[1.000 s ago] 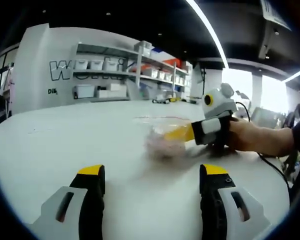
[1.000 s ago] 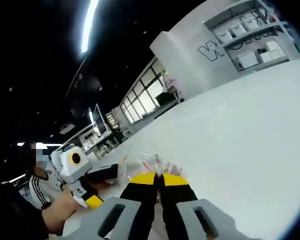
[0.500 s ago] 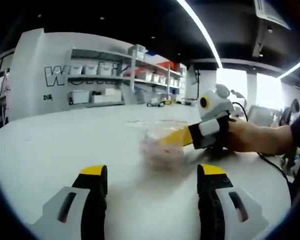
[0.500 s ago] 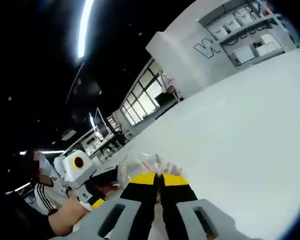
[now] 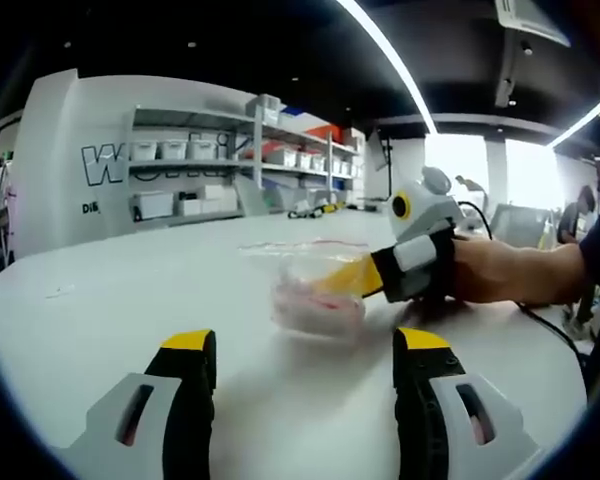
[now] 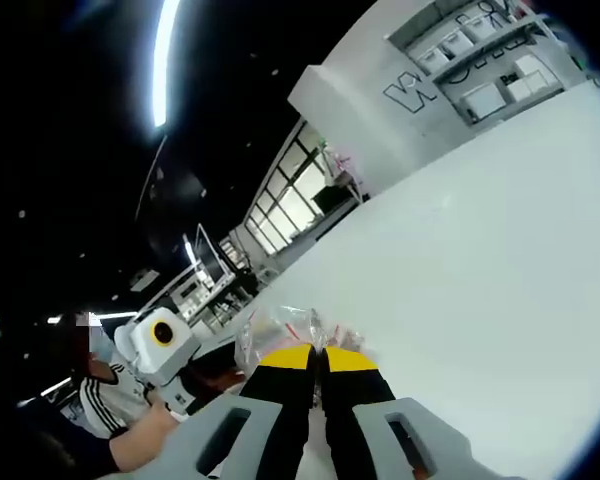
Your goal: Open the resealable bag by pulling the two sides of the seal apart until the entire bag opening is separated and visibly accessible.
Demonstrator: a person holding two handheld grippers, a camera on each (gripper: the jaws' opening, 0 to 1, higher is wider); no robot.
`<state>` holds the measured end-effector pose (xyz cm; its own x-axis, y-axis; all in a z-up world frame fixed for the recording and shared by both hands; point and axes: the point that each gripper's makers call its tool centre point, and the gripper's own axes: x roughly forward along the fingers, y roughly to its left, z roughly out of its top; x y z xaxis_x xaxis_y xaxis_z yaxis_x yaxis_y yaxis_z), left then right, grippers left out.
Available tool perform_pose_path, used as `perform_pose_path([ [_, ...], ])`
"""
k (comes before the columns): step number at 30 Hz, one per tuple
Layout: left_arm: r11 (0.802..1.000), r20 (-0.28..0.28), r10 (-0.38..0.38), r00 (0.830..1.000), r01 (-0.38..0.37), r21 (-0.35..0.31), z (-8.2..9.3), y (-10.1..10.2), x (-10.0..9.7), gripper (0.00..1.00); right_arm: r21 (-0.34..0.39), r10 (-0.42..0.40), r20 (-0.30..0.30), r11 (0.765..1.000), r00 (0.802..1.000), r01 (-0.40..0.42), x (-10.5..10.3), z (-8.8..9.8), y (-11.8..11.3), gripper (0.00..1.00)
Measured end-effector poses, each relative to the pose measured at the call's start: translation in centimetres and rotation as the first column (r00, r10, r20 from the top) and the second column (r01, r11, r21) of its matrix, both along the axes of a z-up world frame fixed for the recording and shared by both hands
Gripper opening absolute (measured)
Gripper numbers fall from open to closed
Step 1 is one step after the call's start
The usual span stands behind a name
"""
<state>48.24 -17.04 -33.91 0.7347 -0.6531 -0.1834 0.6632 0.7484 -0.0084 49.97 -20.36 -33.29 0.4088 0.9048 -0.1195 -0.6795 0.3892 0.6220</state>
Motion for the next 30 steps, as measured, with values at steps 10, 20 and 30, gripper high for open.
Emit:
perform_pose_path([
  [10, 1.000, 0.025, -0.015, 1.000, 0.015, -0.006, 0.5, -0.3, -0.2, 0.71, 0.033, -0.007, -0.024, 0.999, 1.000, 0.008, -0.3, 0.4, 0.0, 0.00],
  [20, 1.000, 0.040, -0.025, 0.999, 0.024, 0.004, 0.7, -0.4, -0.2, 0.71, 0.020, 0.003, -0.031, 1.000, 1.000, -0.002, -0.7, 0.3, 0.5, 0.00],
  [30, 0.999, 0.064, -0.040, 0.997, 0.039, 0.018, 1.0, -0.9, 0.0, 0.66, -0.010, 0.028, -0.035, 1.000, 0.999, -0.029, -1.4, -0.2, 1.1, 0.00],
])
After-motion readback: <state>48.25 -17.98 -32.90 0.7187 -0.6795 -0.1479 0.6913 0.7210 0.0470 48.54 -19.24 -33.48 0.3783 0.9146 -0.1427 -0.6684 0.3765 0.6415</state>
